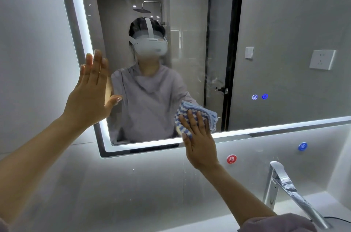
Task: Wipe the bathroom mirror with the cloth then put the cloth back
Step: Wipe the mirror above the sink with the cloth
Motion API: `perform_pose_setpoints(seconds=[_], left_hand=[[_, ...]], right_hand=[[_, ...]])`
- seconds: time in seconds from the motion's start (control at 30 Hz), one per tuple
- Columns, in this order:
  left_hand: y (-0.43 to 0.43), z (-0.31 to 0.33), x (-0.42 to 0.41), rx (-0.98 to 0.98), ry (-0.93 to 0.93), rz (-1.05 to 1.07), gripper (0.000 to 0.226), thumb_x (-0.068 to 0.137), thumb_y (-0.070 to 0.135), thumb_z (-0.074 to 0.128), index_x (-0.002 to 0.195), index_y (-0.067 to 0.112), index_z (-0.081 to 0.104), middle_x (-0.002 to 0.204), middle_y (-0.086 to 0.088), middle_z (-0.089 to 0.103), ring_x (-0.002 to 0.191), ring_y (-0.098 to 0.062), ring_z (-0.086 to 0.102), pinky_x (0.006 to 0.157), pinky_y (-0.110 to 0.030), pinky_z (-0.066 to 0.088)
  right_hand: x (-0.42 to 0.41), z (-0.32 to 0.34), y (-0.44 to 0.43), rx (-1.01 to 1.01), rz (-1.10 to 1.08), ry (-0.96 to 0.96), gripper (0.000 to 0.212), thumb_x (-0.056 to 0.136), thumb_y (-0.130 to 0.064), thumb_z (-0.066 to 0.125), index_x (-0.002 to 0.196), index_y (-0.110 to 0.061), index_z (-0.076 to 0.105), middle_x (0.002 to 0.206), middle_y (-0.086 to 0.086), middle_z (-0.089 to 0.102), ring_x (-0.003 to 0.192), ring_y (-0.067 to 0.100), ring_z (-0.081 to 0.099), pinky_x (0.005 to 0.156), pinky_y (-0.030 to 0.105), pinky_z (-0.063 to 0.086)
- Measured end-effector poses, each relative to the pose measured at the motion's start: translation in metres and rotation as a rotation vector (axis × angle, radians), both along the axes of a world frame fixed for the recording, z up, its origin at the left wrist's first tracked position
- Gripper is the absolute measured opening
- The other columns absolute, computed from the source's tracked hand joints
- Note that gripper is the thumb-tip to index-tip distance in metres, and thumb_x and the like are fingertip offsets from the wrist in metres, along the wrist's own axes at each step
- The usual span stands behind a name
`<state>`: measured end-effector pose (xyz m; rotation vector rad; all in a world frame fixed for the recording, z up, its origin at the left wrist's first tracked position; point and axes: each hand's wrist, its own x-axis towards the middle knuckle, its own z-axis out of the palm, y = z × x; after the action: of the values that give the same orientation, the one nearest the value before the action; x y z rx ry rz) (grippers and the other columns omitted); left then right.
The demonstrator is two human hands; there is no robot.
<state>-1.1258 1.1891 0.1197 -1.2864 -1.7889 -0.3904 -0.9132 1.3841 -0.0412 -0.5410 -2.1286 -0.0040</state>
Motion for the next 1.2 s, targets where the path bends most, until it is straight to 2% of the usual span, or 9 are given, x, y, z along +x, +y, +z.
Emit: perform_pose_setpoints(seconds=[0.33,0.47,0.6,0.67,0.83,0.97,1.2], left_hand=[[0.001,-0.001,0.000,0.007,0.021,-0.001,0.094,0.079,0.045,0.052,0.145,-0.004,0.006,0.155,-0.020,-0.001,0.143,-0.036,-0.002,0.115,-0.051,0.013],[0.002,-0.001,-0.001,0.016,0.017,-0.007,0.094,0.079,0.044,0.052,0.146,-0.003,0.006,0.156,-0.019,-0.002,0.143,-0.035,-0.002,0.114,-0.051,0.013],[0.002,-0.002,-0.002,0.016,0.020,-0.008,0.094,0.079,0.044,0.052,0.146,-0.003,0.006,0.156,-0.019,-0.002,0.143,-0.036,-0.002,0.114,-0.051,0.013],[0.002,-0.002,-0.003,0.019,0.020,-0.007,0.094,0.079,0.044,0.053,0.146,-0.003,0.006,0.156,-0.018,-0.002,0.143,-0.035,-0.002,0.114,-0.051,0.013],[0.003,-0.004,-0.006,0.023,0.028,-0.012,0.096,0.078,0.044,0.054,0.146,-0.002,0.005,0.156,-0.018,-0.002,0.144,-0.034,-0.003,0.114,-0.050,0.012],[0.003,-0.003,-0.008,0.033,0.029,-0.025,0.096,0.078,0.044,0.054,0.147,0.000,0.004,0.156,-0.017,-0.002,0.144,-0.034,-0.003,0.114,-0.050,0.012],[0.002,-0.004,-0.006,0.017,0.019,-0.022,0.096,0.079,0.045,0.050,0.146,-0.002,0.001,0.156,-0.018,-0.003,0.144,-0.034,-0.004,0.115,-0.049,0.011]], right_hand=[[0.053,0.000,0.052,-0.185,-0.172,0.124,0.060,0.098,-0.046,0.008,0.150,-0.020,0.023,0.160,0.001,0.009,0.148,0.017,-0.002,0.120,0.045,0.008],[0.045,0.000,0.044,-0.195,-0.168,0.134,0.060,0.097,-0.049,0.006,0.150,-0.022,0.013,0.159,0.001,0.002,0.148,0.022,-0.005,0.121,0.040,0.000],[0.033,0.004,0.035,-0.218,-0.183,0.168,0.057,0.097,-0.045,0.010,0.149,-0.021,0.010,0.159,0.004,-0.001,0.148,0.027,-0.004,0.120,0.047,0.004],[0.026,0.010,0.031,-0.191,-0.164,0.158,0.056,0.098,-0.044,0.012,0.149,-0.022,0.009,0.159,0.003,-0.002,0.148,0.026,-0.005,0.120,0.046,0.003],[0.001,0.040,0.014,-0.072,-0.085,0.069,0.054,0.101,-0.043,0.016,0.150,-0.025,0.002,0.158,-0.001,-0.009,0.147,0.019,-0.014,0.119,0.038,-0.012],[-0.016,0.065,0.002,0.069,-0.060,0.037,0.053,0.100,-0.037,0.017,0.150,-0.023,0.006,0.159,0.000,-0.003,0.148,0.022,-0.009,0.119,0.043,-0.008],[-0.012,0.070,0.011,0.126,-0.078,-0.018,0.054,0.100,-0.041,0.014,0.151,-0.024,0.010,0.159,-0.002,-0.002,0.147,0.022,-0.010,0.119,0.042,-0.008]])
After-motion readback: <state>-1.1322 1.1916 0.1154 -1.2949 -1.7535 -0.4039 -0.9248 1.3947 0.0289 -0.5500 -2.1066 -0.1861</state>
